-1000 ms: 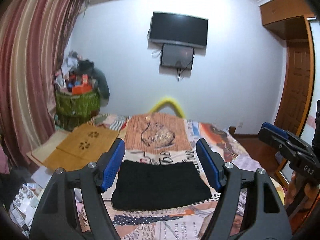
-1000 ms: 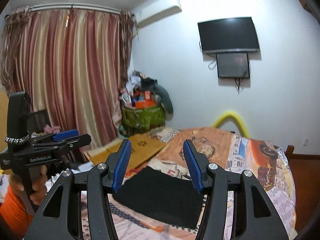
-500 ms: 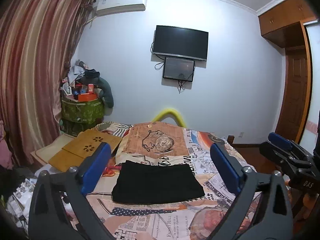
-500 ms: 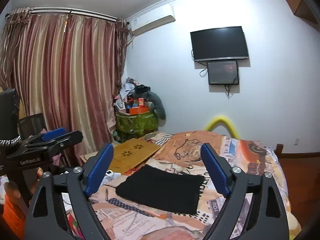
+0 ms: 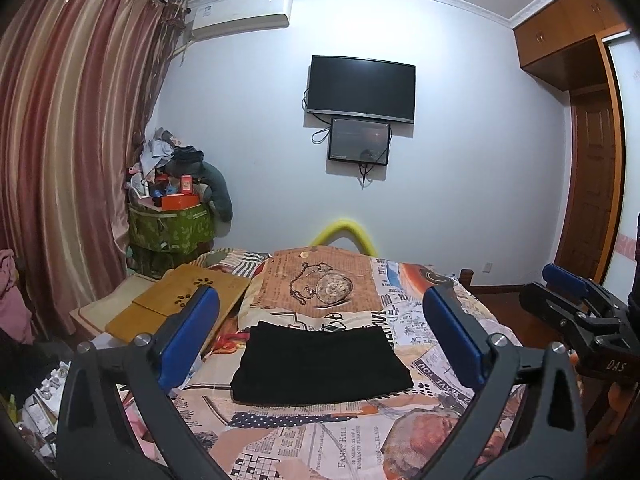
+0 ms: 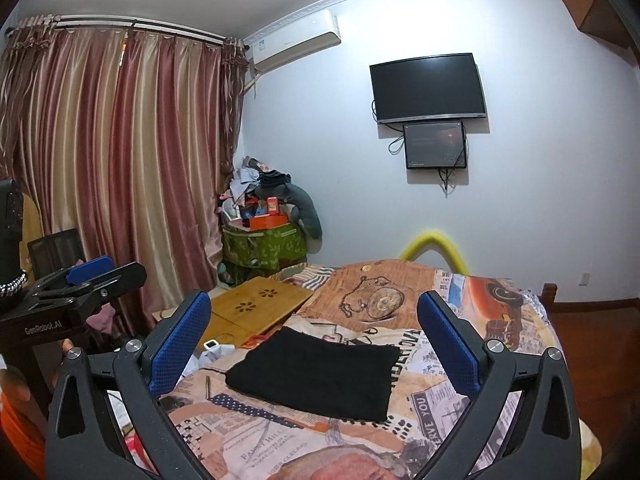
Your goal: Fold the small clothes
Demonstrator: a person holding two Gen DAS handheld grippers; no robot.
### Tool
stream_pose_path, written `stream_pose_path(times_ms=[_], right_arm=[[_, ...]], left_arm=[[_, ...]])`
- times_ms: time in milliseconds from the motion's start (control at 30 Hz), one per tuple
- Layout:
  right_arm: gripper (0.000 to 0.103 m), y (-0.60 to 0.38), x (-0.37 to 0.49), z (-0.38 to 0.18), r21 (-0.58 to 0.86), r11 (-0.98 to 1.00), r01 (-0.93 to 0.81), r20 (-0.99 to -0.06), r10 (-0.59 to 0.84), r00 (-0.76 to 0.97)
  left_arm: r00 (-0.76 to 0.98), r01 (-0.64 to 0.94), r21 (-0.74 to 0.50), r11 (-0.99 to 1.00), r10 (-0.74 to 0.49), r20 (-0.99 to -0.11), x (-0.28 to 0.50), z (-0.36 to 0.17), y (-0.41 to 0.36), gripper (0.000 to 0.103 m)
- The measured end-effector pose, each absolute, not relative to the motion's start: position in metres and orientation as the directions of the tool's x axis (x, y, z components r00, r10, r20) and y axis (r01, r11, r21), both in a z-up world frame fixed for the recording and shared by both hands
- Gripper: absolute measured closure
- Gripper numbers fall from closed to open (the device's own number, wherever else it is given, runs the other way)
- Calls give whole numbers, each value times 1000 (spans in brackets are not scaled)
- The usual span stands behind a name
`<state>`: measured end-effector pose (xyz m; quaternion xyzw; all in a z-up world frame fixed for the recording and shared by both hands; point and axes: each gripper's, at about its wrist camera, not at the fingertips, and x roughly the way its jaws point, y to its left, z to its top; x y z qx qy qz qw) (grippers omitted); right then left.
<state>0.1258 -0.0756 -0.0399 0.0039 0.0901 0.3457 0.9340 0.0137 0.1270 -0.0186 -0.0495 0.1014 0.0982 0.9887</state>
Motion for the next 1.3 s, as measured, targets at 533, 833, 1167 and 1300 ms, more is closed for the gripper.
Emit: stream_pose_path(times_ms=[533, 833, 1167, 1300], right_arm=[[1, -78, 120, -41, 65, 765, -641, -161, 642, 750], [1, -79, 119, -42, 66, 765, -640, -167, 641, 749], [1, -79, 117, -41, 65, 767, -639, -170, 639, 750], [1, -80, 118, -41, 64, 769, -636, -172, 636, 752]], left_arm=[[967, -173, -50, 984, 159, -200, 8, -19, 114, 0], [967, -167, -58, 984, 152, -205, 7, -17, 117, 0], [970, -148, -59, 987, 134, -202, 7, -18, 116, 0], [970, -143, -62, 988, 127, -205, 7, -18, 116, 0]])
